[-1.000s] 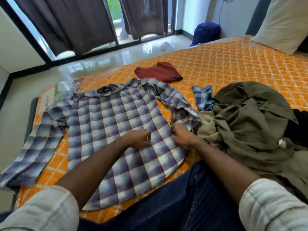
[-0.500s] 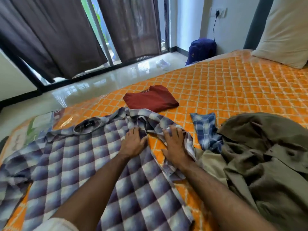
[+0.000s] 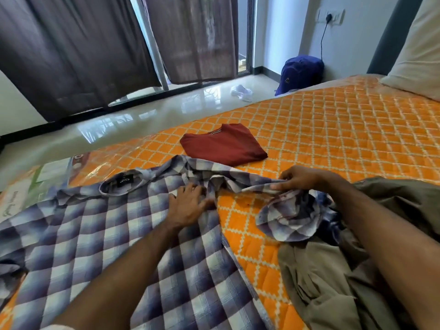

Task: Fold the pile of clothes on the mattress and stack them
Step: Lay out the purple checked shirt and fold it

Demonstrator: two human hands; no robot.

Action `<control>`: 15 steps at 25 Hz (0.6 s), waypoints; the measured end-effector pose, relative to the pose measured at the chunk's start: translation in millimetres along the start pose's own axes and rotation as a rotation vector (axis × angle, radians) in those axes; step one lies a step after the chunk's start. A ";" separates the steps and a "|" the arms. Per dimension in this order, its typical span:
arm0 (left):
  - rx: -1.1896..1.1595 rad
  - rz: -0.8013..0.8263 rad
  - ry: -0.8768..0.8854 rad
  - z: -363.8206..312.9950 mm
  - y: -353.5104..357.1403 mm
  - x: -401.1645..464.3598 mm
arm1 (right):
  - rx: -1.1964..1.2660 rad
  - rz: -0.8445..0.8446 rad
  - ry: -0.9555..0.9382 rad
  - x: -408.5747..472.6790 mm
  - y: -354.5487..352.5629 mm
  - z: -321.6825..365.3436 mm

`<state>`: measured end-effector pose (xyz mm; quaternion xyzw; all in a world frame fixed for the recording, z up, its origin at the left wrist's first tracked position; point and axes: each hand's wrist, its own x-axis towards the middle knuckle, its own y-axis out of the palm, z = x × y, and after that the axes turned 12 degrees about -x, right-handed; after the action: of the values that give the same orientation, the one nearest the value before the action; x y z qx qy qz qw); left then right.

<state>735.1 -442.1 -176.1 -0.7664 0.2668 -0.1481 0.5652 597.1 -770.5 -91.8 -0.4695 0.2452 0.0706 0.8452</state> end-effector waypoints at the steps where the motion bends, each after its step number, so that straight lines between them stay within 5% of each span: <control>1: 0.008 -0.039 0.013 2.5 -2.5 6.6 | 0.031 -0.010 0.004 -0.4 -4.2 -5.1; 4: -0.029 0.015 -0.030 15.0 -5.5 28.8 | 0.280 -0.044 0.043 8.1 -17.0 -15.3; 6: -0.079 0.140 -0.098 27.2 -10.5 47.7 | 0.370 -0.228 0.156 22.0 -25.4 -23.0; 9: -0.172 0.215 -0.094 44.0 -10.1 67.3 | -0.074 -0.509 0.453 42.0 -11.9 -21.3; 12: -0.272 0.068 -0.115 52.3 -5.9 76.0 | -0.289 -0.551 0.172 66.3 17.2 10.9; 15: -0.126 0.040 -0.183 65.8 -4.2 75.7 | -0.495 -0.416 -0.109 94.5 35.7 42.0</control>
<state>832.5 -433.0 -198.6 -0.8052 0.2382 -0.0489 0.5408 681.4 -726.5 -145.9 -0.6963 0.0737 -0.0210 0.7137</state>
